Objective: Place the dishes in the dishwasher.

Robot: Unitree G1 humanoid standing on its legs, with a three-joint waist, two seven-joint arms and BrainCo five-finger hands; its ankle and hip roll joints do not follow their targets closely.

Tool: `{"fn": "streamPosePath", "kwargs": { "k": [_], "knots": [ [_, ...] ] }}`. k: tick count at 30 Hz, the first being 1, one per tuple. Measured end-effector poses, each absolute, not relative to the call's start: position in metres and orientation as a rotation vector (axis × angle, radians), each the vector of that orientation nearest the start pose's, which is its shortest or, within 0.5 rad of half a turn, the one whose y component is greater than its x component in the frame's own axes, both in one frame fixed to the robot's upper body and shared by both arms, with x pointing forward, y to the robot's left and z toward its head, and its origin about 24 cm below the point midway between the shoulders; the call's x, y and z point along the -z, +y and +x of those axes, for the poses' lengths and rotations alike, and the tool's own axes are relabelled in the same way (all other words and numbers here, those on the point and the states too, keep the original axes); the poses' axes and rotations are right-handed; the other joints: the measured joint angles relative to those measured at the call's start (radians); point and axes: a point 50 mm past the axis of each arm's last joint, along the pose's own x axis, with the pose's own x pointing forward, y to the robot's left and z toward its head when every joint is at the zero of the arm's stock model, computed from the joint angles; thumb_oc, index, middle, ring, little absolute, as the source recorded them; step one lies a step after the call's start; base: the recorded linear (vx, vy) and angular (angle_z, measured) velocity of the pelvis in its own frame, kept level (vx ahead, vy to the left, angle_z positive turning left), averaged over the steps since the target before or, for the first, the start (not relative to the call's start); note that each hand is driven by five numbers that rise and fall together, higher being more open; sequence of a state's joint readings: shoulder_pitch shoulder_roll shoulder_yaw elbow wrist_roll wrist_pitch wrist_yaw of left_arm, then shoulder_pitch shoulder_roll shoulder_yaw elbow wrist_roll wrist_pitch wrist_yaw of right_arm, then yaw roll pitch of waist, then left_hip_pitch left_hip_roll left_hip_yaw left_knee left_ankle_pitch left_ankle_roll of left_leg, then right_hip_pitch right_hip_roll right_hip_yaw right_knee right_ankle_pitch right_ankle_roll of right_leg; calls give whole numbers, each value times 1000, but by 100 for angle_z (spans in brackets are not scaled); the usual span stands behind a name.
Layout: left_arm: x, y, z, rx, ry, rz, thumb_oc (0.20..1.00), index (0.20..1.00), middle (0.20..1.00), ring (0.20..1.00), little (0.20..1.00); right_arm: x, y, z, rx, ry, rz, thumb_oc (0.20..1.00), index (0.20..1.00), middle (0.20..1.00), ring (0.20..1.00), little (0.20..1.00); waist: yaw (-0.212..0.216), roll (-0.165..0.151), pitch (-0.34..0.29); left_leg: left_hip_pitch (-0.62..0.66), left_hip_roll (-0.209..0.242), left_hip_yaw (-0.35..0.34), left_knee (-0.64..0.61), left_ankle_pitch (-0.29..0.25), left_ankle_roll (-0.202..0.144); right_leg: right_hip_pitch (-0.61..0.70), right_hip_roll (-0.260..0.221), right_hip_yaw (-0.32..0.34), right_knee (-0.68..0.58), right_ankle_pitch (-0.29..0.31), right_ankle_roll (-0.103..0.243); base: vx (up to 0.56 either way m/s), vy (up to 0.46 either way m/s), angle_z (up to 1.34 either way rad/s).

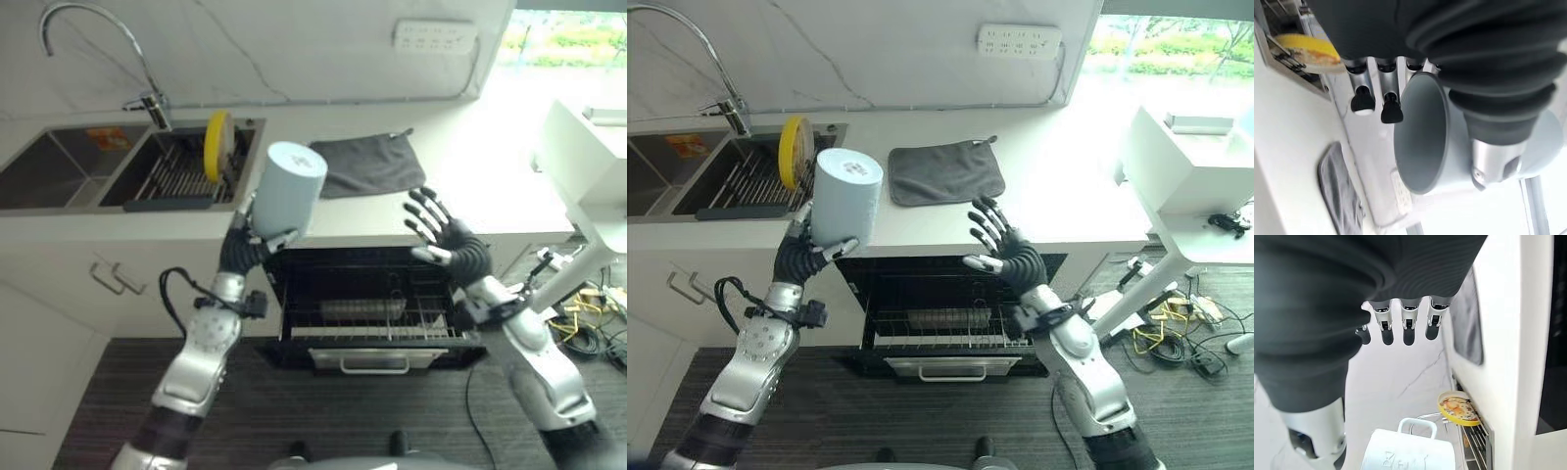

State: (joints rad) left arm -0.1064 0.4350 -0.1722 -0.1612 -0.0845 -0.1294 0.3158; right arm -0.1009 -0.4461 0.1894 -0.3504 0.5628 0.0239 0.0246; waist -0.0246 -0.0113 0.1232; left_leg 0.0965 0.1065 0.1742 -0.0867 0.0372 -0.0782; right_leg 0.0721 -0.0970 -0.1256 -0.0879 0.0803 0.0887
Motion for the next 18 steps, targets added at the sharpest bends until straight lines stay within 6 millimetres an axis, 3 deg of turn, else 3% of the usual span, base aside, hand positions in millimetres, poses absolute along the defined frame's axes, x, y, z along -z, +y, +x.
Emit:
{"fn": "streamPosePath", "kwargs": {
  "k": [4,10,18],
  "knots": [
    [-115,172,264,-128,-403,323,200,200,200,200,200,-145,-145,259,-341,-325,151,1000,1000,1000,1000,1000,9,-26,-17,10,0,1,0,-2,2,10,-1,2,0,-2,2,-4,13,-1],
    [-122,171,267,-267,-487,397,200,200,200,200,200,-145,-132,263,-330,-309,170,1000,1000,1000,1000,1000,7,-31,-26,11,5,2,0,0,1,9,1,3,-5,0,2,0,0,0],
    [-117,135,264,-172,-538,462,200,200,200,200,200,-151,-117,268,-319,-331,178,1000,1000,1000,1000,1000,6,-50,-66,13,4,6,0,1,2,8,2,7,-1,0,2,-14,-10,-1]
  ]
}}
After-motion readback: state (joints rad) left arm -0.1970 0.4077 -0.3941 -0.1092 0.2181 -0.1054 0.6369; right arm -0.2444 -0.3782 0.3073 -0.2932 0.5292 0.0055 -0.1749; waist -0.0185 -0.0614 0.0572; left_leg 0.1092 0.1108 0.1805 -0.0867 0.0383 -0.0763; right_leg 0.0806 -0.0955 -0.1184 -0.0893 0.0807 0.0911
